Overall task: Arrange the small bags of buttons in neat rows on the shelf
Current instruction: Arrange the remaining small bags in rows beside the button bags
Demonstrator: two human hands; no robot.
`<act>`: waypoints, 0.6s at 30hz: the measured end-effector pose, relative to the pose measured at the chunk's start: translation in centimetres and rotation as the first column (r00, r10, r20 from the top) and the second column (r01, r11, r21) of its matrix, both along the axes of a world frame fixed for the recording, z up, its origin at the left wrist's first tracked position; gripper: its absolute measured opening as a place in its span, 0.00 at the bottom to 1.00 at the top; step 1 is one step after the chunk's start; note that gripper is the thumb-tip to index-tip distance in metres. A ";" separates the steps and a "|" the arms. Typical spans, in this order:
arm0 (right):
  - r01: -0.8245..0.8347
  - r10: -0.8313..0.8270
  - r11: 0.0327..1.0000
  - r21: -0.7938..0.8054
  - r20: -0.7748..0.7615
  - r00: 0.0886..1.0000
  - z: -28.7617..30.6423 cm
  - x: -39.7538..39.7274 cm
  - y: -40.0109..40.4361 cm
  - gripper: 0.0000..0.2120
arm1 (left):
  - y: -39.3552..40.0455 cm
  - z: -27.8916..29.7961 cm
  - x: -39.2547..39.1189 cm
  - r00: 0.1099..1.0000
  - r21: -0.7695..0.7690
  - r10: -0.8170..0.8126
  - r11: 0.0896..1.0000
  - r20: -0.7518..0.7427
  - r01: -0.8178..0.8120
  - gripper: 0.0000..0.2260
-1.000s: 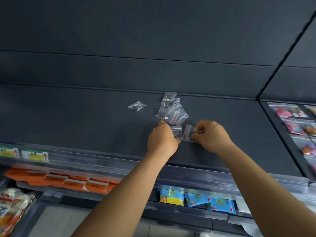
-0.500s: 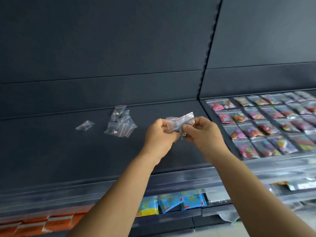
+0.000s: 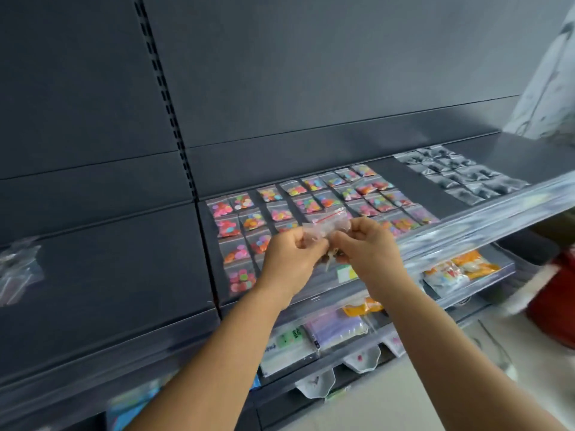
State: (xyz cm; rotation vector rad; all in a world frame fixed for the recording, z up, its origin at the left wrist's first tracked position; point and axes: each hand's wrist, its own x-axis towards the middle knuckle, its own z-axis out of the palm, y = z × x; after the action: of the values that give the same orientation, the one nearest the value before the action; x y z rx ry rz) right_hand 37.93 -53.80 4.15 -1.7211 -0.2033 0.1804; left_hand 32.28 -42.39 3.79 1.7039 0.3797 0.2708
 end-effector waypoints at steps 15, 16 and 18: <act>0.140 -0.140 0.990 0.019 -0.040 0.989 0.4 11.0 -17.0 0.04 | -16.4 0.6 15.0 0.995 -0.072 -0.092 0.993 0.034 0.094 0.04; 0.173 -0.172 0.985 0.014 -0.042 0.984 0.2 12.3 -17.8 0.05 | -17.2 0.6 16.3 0.993 -0.075 -0.110 0.991 0.034 0.113 0.05; 0.232 -0.231 0.973 0.009 -0.045 0.972 0.1 15.1 -19.3 0.05 | -18.6 0.5 19.4 0.989 -0.079 -0.141 0.986 0.039 0.144 0.04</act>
State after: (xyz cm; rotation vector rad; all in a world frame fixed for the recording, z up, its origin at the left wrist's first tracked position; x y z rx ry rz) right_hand 53.01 -73.06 4.27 -1.7102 0.0291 0.0438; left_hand 51.67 -60.99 4.25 1.6358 0.2395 0.1765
